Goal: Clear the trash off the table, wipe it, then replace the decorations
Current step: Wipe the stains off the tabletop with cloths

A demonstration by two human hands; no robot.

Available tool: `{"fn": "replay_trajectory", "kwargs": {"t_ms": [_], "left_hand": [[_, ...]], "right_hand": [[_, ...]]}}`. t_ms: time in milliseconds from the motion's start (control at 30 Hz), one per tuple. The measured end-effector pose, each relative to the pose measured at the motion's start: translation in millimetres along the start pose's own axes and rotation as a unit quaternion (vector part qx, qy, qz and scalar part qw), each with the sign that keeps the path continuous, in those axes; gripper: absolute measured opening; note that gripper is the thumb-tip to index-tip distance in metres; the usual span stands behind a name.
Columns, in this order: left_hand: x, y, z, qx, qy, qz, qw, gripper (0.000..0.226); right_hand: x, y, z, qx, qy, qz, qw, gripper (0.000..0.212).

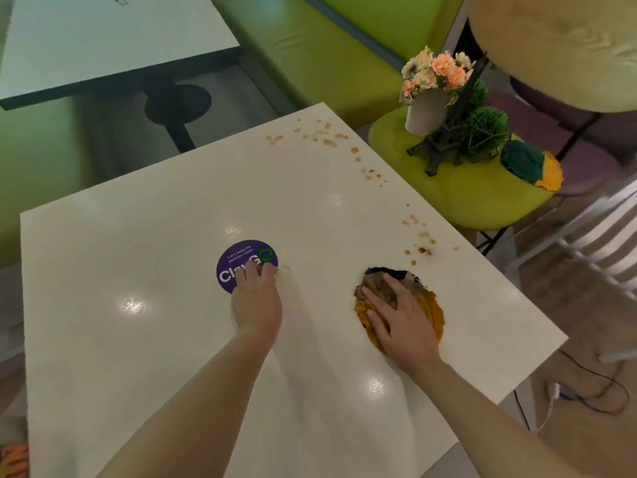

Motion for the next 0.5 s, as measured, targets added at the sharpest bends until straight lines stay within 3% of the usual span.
{"fn": "replay_trajectory", "kwargs": {"t_ms": [100, 200, 400, 500], "left_hand": [[6, 2, -1, 0.020, -0.042, -0.020, 0.999, 0.031], [27, -5, 0, 0.039, -0.110, -0.111, 0.987, 0.030], [133, 2, -20, 0.036, 0.034, -0.143, 0.988, 0.024], [165, 6, -15, 0.022, 0.058, -0.130, 0.990, 0.030]], "right_hand": [[21, -12, -22, 0.071, 0.009, 0.011, 0.997, 0.040], [56, -32, -21, 0.140, 0.044, 0.012, 0.989, 0.038], [114, -69, 11, 0.241, 0.167, 0.168, 0.941, 0.033], [131, -77, 25, 0.268, 0.217, 0.201, 0.917, 0.035]]}}
Point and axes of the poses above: each hand's wrist, its own z-axis towards the middle knuckle, its own y-axis out of the palm, x = y × z, the point moved 5 cm from there along z, towards the middle knuckle, and after that the axes turned 1 degree about -x, right-handed, at the moved point
